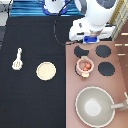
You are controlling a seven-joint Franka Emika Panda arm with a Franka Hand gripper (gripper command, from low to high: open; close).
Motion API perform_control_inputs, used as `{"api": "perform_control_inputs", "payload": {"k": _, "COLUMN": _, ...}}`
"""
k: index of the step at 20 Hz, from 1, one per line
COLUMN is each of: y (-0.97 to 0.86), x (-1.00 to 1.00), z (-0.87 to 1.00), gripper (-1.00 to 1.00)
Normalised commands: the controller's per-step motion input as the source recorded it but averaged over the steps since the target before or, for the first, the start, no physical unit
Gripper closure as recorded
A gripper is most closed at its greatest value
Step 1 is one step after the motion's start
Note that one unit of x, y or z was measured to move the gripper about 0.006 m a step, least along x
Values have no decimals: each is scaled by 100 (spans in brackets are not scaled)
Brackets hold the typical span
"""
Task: Take the lid off the pot, put the pot on the plate, and use the tool to push the pot to the front of the table.
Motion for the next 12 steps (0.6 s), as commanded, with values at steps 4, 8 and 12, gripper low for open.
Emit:
{"api": "perform_control_inputs", "payload": {"k": 4, "y": -24, "x": -29, "z": -61, "gripper": 100}}
{"api": "perform_control_inputs", "payload": {"k": 8, "y": -4, "x": -8, "z": -32, "gripper": 100}}
{"api": "perform_control_inputs", "payload": {"k": 12, "y": 1, "x": -11, "z": -32, "gripper": 100}}
